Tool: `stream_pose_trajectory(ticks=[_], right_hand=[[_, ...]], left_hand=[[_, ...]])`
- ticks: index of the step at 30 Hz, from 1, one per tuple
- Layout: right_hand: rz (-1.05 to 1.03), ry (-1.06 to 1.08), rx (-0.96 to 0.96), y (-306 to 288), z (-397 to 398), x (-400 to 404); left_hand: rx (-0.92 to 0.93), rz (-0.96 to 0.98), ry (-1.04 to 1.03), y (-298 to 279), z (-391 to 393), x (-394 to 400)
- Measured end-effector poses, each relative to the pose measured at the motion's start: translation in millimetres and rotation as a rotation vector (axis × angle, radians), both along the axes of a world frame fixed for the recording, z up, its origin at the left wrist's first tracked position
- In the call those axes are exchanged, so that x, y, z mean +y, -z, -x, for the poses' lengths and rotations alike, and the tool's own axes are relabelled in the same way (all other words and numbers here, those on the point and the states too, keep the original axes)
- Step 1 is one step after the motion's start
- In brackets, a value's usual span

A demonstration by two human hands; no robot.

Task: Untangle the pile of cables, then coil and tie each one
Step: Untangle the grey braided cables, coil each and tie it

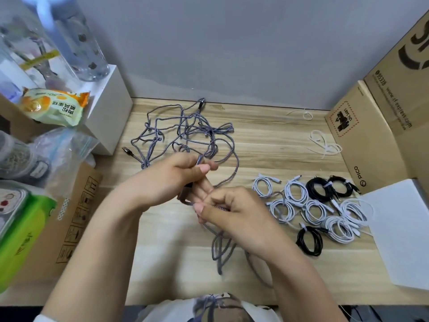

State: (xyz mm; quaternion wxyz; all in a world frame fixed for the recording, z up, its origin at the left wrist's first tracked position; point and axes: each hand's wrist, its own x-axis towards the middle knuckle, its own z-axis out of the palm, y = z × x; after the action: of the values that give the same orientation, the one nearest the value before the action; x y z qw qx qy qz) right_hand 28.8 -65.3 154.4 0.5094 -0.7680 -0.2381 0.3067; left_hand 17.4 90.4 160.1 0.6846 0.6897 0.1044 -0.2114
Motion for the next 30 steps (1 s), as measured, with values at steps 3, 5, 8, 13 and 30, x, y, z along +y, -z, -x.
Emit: stream_pose_trajectory(ticks=[3,5,8,13,30], right_hand=[[0.014,0.074,-0.132,-1.4,-0.7,-2.6],[-0.045,0.097,-0.142,-3.4,-0.5,-2.7],[-0.225,0.113,-0.088,-4.6,0.2,0.0],[-0.344,0.327,-0.148,-4.7,-5.4,-0.3],[-0.279,0.212,0.083,1.2,-13.0,1.9]], left_hand=[[0.047,-0.071,0.098,-3.0,1.9,8.3],[0.063,-0.108,0.184,-4.3,0.3,9.9],[0.026,-0.161,0.321,-5.6,0.1,5.1],[-0.128,0.072,0.305,-2.8,0.1,-5.7],[-0.142,1.240,-0.072,-22.1,0.0,-3.9]])
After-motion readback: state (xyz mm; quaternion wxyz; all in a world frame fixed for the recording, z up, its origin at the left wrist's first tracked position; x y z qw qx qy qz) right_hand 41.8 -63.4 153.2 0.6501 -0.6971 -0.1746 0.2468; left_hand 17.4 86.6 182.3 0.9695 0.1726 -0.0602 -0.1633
